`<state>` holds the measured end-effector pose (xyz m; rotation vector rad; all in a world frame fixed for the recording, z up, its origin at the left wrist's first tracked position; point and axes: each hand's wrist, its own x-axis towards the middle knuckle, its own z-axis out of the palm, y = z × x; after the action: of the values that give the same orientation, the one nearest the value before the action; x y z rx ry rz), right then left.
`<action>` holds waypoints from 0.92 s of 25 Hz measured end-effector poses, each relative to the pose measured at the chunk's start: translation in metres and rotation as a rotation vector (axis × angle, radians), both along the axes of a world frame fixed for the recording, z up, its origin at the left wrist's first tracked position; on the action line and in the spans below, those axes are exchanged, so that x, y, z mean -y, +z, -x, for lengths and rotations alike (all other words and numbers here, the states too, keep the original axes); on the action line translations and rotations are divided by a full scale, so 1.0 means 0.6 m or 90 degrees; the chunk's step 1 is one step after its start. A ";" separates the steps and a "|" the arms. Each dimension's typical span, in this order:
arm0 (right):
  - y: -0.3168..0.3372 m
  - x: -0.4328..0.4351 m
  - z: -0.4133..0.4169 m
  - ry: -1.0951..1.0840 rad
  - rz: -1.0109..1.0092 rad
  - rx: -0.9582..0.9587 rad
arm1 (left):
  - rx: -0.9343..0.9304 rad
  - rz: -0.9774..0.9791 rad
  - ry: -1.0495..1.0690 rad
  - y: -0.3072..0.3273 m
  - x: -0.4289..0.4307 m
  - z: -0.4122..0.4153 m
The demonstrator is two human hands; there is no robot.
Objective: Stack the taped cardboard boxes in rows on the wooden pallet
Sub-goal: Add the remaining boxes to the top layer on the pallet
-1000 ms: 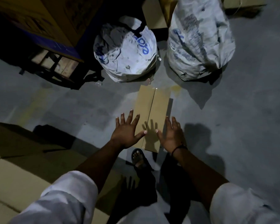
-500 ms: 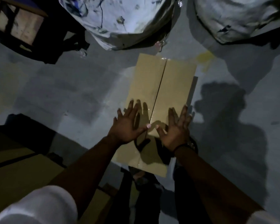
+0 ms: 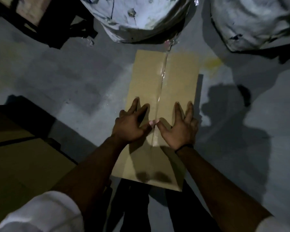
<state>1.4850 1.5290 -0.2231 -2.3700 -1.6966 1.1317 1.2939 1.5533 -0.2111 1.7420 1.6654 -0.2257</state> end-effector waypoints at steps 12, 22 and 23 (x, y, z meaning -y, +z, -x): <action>0.688 -0.033 0.063 0.379 -0.326 0.051 | -0.038 -0.317 0.531 0.658 0.195 -0.013; 1.004 0.243 0.219 0.530 -0.568 -0.137 | -0.288 -0.624 0.750 0.984 0.521 0.054; 1.013 0.298 0.231 0.548 -0.576 -0.167 | -0.315 -0.634 0.766 0.996 0.581 0.053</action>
<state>1.3466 1.3503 0.3850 -0.9365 -2.4326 0.4302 1.2618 1.2045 0.3863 0.8789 3.2030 0.9311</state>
